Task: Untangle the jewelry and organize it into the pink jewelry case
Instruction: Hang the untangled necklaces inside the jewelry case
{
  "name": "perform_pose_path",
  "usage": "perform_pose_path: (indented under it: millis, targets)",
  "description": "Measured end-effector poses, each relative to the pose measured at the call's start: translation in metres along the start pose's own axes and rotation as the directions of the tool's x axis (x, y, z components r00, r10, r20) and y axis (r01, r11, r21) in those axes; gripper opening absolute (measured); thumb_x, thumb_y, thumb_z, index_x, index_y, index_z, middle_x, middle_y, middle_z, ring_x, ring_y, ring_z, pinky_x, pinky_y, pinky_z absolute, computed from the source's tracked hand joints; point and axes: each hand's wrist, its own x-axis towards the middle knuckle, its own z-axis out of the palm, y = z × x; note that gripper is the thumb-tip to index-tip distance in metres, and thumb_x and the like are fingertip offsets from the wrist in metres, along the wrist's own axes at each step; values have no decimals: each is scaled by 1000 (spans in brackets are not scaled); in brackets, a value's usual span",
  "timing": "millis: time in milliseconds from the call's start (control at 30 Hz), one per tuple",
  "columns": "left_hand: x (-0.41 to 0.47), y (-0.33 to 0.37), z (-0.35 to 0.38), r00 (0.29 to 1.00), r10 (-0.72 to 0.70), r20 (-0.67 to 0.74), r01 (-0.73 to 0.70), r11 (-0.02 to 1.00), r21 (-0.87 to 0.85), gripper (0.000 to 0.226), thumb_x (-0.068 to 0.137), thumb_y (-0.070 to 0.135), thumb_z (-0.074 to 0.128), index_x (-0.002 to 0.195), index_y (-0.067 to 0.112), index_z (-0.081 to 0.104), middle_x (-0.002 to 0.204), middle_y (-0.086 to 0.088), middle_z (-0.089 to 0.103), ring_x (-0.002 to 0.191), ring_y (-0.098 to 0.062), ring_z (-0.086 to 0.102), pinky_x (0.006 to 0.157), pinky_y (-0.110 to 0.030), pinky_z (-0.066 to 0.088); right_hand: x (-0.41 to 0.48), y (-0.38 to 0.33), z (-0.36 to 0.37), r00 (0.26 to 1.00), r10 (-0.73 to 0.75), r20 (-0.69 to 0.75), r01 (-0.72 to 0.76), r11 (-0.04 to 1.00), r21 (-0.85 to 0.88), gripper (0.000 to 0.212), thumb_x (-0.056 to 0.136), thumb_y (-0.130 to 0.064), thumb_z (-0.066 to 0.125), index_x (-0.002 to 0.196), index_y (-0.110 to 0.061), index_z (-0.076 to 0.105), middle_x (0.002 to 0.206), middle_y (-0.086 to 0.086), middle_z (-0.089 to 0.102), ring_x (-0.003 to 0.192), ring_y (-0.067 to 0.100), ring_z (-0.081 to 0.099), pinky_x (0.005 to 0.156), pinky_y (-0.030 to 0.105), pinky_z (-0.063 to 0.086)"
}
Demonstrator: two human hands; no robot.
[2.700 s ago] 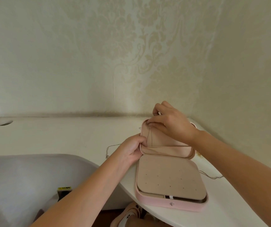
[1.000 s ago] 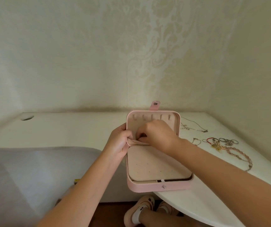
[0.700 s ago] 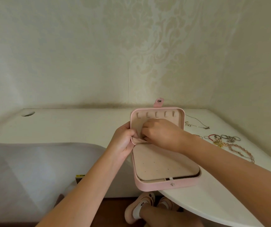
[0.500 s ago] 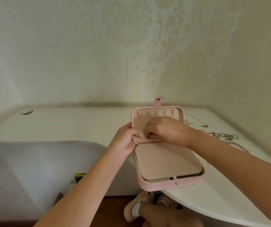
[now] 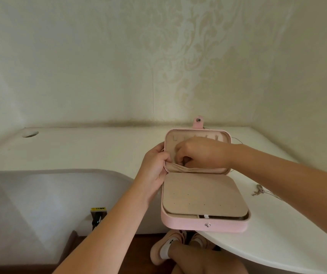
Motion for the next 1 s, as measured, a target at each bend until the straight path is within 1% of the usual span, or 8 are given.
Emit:
perform_pose_path:
  millis: [100,200,300,433,500,600,733,1000]
  targets:
    - [0,0,3,998,56,-23,-54,994,91,57,72,-19,28,114,3,61,82,-18,60,72,-30,53,57,-31,43,-9,3,3,988,54,-143,-38,992,117,9,85,-7,57,86,-9,66,78,-5,59,68,8,49,64,13,37]
    - [0,-3,1,980,195,-35,-184,964,193,72,78,-17,35,127,33,53,84,-6,66,69,-19,56,53,-27,41,-19,10,-1,940,193,-281,-118,958,262,5,83,-9,64,85,-14,66,82,-9,65,74,2,55,65,6,39]
    - [-3,-6,-1,939,343,30,-335,890,308,84,77,-16,40,121,56,49,117,-4,61,98,-12,63,69,-37,44,-21,16,-11,904,253,-346,-55,869,492,25,80,-1,67,78,-26,65,80,-11,64,71,-2,59,71,8,44]
    - [-7,-4,2,886,422,193,-459,733,502,54,70,3,47,106,38,67,117,16,65,91,-17,58,76,-37,43,-19,20,-32,891,294,-347,-4,768,640,24,81,3,65,85,-19,72,69,-12,68,66,4,61,62,14,47]
    - [-8,-3,2,888,416,196,-447,684,577,40,71,14,54,101,35,71,114,19,65,100,-9,57,86,-30,43,-17,20,-40,908,291,-300,-9,731,682,16,85,3,62,90,-10,71,72,-2,69,63,6,60,55,15,45]
    - [-8,0,2,888,414,203,-447,670,592,22,79,22,70,97,34,73,118,10,64,115,-2,53,96,-21,40,-14,22,-43,916,277,-289,21,688,726,13,86,3,61,92,-5,70,81,14,70,73,15,65,73,31,53]
    - [-7,0,4,884,433,177,-444,656,611,20,81,14,74,85,34,73,113,8,60,109,2,52,90,-7,37,-14,22,-48,903,290,-318,101,576,811,13,86,5,61,89,-6,68,82,14,69,75,17,67,74,25,55]
    - [-1,-3,0,890,428,159,-424,643,638,15,78,15,77,82,29,73,111,10,58,107,-1,56,93,-15,41,-19,31,-63,800,400,-447,253,451,856,14,89,6,58,92,-5,65,83,8,70,71,18,68,71,26,58]
